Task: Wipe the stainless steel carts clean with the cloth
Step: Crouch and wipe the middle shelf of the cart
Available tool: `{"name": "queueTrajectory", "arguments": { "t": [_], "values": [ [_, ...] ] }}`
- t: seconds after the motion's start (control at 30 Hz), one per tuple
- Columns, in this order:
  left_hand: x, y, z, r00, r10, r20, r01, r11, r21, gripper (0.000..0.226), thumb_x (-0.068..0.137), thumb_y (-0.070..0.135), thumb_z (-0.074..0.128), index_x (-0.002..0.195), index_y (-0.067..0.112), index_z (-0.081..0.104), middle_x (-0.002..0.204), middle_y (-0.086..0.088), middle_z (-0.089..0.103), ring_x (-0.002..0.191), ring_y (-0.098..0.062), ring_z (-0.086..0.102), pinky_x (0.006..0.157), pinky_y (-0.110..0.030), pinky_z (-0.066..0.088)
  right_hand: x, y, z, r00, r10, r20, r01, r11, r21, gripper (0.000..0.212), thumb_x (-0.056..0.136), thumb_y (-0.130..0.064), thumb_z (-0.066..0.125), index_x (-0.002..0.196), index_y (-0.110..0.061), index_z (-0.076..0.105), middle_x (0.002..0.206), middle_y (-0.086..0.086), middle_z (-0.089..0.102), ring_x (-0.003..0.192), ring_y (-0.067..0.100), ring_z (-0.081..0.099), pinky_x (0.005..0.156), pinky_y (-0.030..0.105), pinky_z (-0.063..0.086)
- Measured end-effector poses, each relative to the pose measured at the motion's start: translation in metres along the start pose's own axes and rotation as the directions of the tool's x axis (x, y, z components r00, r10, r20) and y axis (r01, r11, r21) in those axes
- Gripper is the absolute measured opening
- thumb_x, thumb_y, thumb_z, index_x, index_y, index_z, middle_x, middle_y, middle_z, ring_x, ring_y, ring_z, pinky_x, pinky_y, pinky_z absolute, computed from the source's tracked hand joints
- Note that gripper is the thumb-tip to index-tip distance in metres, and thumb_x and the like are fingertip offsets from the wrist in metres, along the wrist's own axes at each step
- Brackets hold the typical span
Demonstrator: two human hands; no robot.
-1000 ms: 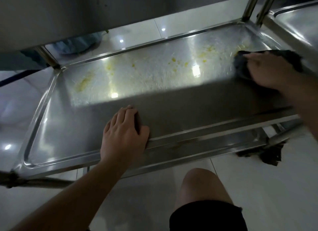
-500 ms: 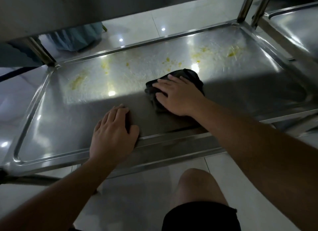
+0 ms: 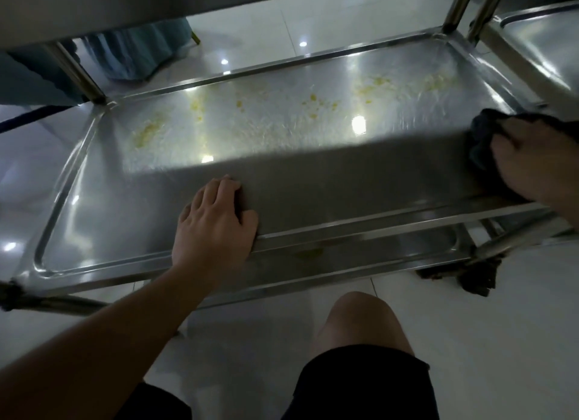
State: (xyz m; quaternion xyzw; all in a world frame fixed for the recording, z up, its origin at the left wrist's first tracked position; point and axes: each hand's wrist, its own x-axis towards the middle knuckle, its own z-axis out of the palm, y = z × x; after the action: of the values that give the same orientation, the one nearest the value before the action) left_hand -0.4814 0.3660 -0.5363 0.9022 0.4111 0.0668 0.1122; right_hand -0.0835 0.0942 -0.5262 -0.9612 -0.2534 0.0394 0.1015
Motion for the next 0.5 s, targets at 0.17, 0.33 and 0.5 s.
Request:
{"name": "queueTrajectory", "arguments": {
  "t": [0.17,0.33,0.5],
  "values": [
    [-0.001,0.003,0.000,1.000,-0.004,0.018,0.004,1.000,0.005,0.059,0.095,0.055,0.034,0.149,0.031,0.036,0.155,0.000,0.043,0.147,-0.027,0.038,0.122,-0.052,0.032,-0.086,-0.057,0.012,0.995,-0.094,0.029,0.096,0.993,-0.064,0.076,0.096,-0.056,0.012,0.155,-0.020,0.042,0.163,0.007,0.041,0.147,0.035,0.037,0.119,0.053,0.030],
    [-0.001,0.003,-0.001,1.000,0.013,0.022,-0.014,1.000,0.022,0.060,0.096,0.054,0.030,0.151,0.029,0.034,0.157,-0.002,0.042,0.148,-0.027,0.037,0.123,-0.052,0.031,-0.132,-0.181,0.043,0.945,-0.324,0.046,0.322,0.946,0.048,0.069,0.098,-0.053,0.015,0.159,-0.030,0.037,0.167,-0.005,0.034,0.155,0.023,0.026,0.122,0.047,0.020],
    [0.000,0.001,0.002,1.000,0.026,0.016,-0.027,0.999,0.025,0.060,0.097,0.051,0.031,0.152,0.028,0.035,0.158,-0.002,0.042,0.148,-0.027,0.038,0.123,-0.052,0.032,-0.125,-0.197,0.051,0.876,-0.475,0.076,0.467,0.878,0.105,0.069,0.096,-0.057,0.016,0.157,-0.034,0.040,0.166,-0.009,0.036,0.155,0.019,0.026,0.125,0.044,0.018]
  ]
}}
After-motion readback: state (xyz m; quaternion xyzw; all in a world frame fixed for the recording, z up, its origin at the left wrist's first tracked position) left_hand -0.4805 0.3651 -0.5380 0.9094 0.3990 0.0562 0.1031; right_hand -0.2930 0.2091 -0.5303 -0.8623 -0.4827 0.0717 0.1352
